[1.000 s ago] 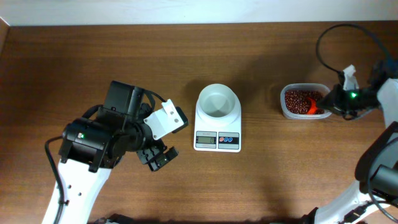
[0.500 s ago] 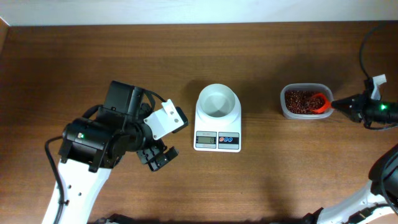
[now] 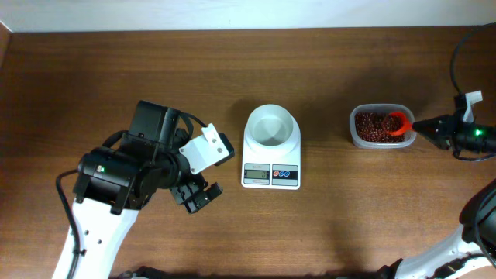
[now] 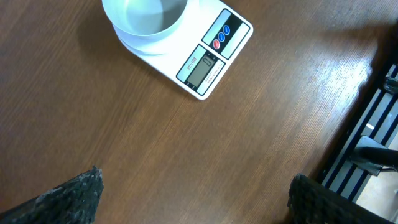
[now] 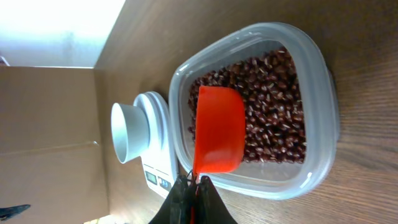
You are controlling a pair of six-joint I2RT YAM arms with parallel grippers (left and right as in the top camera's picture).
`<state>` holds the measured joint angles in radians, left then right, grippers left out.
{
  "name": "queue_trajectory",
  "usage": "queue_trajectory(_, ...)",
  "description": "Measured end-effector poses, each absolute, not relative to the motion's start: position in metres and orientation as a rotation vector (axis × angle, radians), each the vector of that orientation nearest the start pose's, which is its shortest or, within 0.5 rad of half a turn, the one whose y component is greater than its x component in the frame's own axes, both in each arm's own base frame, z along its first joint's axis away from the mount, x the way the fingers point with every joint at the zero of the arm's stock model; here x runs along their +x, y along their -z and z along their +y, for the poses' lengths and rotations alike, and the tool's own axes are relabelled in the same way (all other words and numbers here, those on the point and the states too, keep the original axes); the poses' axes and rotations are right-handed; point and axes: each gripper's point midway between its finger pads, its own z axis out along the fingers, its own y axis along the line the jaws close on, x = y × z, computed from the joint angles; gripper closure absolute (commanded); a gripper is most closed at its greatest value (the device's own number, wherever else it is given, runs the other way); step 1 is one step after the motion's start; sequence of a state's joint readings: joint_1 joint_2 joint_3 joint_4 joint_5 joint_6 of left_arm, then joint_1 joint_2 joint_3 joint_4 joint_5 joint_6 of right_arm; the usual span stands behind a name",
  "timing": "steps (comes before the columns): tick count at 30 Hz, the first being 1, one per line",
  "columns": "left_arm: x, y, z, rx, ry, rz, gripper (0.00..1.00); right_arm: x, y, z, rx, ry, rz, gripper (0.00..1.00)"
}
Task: Scoop and weigh 50g on scale
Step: 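Dip the orange scoop into the bean tub with the right gripper, then carry the filled scoop with the right gripper over the scale bowl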
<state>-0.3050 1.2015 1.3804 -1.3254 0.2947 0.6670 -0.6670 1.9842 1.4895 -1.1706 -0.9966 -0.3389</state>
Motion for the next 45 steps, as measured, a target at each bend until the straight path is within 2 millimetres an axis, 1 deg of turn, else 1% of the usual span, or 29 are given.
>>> queue_trajectory(3, 0.227, -0.245, -0.124, 1.317, 0.285, 2.312, 0.01, 0.372, -0.134, -0.102, 0.461, -1.285, 2.359, 0.96)
queue_trajectory(5, 0.227, -0.245, -0.124, 1.317, 0.285, 2.312, 0.01, 0.372, -0.135, -0.102, 0.458, -1.288, 2.353, 0.96)
queue_trajectory(7, 0.227, -0.245, -0.124, 1.317, 0.285, 2.312, 0.01, 0.371, -0.122, -0.111, 0.493, -1.199, 2.427, 0.96)
queue_trajectory(8, 0.227, -0.245, -0.124, 1.317, 0.285, 2.312, 0.01, 0.367, -0.114, -0.115, 0.524, -1.15, 2.48, 0.96)
queue_trajectory(9, 0.227, -0.245, -0.124, 1.317, 0.285, 2.312, 0.01, 0.365, -0.112, -0.115, 0.504, -1.141, 2.492, 0.96)
queue_trajectory(12, 0.227, -0.245, -0.124, 1.317, 0.285, 2.312, 0.01, 0.369, -0.127, -0.105, 0.404, -1.222, 2.399, 0.96)
queue_trajectory(14, 0.227, -0.245, -0.124, 1.317, 0.285, 2.312, 0.01, 0.37, -0.13, -0.104, 0.369, -1.225, 2.38, 0.96)
queue_trajectory(18, 0.227, -0.245, -0.124, 1.317, 0.285, 2.312, 0.01, 0.365, -0.129, -0.105, 0.398, -1.239, 2.391, 0.96)
queue_trajectory(21, 0.227, -0.245, -0.124, 1.317, 0.285, 2.312, 0.01, 0.362, -0.139, -0.109, 0.45, -1.301, 2.325, 0.96)
queue_trajectory(25, 0.227, -0.245, -0.124, 1.317, 0.285, 2.312, 0.01, 0.36, -0.15, -0.102, 0.487, -1.393, 2.273, 0.96)
queue_trajectory(28, 0.227, -0.245, -0.124, 1.317, 0.285, 2.312, 0.01, 0.361, -0.153, -0.093, 0.48, -1.431, 2.269, 0.96)
queue_trajectory(31, 0.227, -0.245, -0.124, 1.317, 0.285, 2.311, 0.01, 0.369, -0.159, -0.065, 0.411, -1.502, 2.266, 0.96)
queue_trajectory(32, 0.227, -0.245, -0.124, 1.317, 0.285, 2.312, 0.01, 0.373, -0.164, -0.046, 0.357, -1.548, 2.265, 0.96)
queue_trajectory(35, 0.227, -0.245, -0.124, 1.317, 0.285, 2.311, 0.01, 0.378, -0.168, -0.005, 0.242, -1.624, 2.285, 0.96)
queue_trajectory(37, 0.227, -0.245, -0.124, 1.317, 0.285, 2.312, 0.01, 0.377, -0.169, 0.029, 0.142, -1.67, 2.32, 0.96)
queue_trajectory(40, 0.227, -0.245, -0.124, 1.317, 0.285, 2.311, 0.01, 0.375, -0.173, 0.074, -0.013, -1.731, 2.331, 0.96)
queue_trajectory(43, 0.227, -0.245, -0.124, 1.317, 0.285, 2.312, 0.01, 0.373, -0.175, 0.11, -0.171, -1.762, 2.316, 0.96)
queue_trajectory(45, 0.227, -0.245, -0.124, 1.317, 0.285, 2.312, 0.01, 0.371, -0.175, 0.127, -0.252, -1.768, 2.309, 0.96)
